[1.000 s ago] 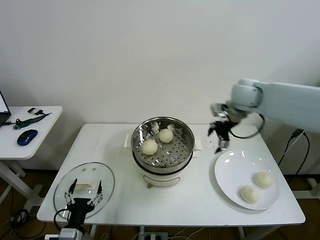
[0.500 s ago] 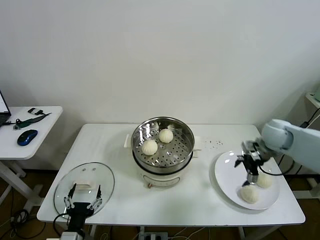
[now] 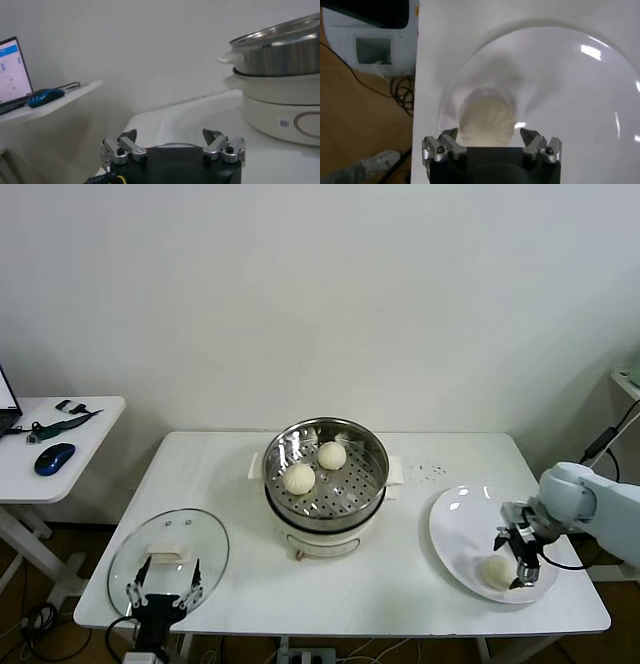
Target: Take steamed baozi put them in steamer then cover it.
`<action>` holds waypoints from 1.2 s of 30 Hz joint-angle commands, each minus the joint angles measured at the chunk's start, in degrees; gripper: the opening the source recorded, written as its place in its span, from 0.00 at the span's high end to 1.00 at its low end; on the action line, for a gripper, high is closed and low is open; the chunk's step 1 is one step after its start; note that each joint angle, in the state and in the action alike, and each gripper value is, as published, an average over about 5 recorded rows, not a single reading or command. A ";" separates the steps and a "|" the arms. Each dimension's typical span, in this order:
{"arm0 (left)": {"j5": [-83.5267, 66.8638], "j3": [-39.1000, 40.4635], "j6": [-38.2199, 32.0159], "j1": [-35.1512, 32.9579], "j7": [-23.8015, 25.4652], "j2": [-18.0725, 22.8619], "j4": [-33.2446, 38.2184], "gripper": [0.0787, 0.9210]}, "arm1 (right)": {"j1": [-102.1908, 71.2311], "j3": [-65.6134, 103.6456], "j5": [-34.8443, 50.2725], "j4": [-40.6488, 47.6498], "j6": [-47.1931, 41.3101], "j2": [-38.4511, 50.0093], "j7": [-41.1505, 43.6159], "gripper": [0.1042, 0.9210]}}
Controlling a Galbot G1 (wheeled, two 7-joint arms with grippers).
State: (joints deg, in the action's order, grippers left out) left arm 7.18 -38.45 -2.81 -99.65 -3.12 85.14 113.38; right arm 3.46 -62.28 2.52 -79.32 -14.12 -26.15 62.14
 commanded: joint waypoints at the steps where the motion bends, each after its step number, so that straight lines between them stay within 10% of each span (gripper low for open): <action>1: 0.13 -0.10 -0.08 -0.08 -0.04 0.05 -0.10 0.12 | -4.26 3.51 -2.40 1.74 0.36 -1.36 0.34 0.14; 18: 0.13 0.09 -0.12 -0.15 -0.03 -0.04 0.23 0.12 | 13.98 -5.51 -3.30 1.72 12.79 -3.23 3.93 0.35; 36: 0.79 0.74 0.36 -1.54 0.52 -1.11 1.96 0.12 | 47.61 -19.02 -10.18 5.54 43.80 -32.86 10.94 0.33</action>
State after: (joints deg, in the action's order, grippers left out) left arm 7.82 -37.86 -2.69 -100.78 -2.72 84.56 114.37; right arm 37.45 -76.94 -5.50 -73.96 16.48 -44.19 70.88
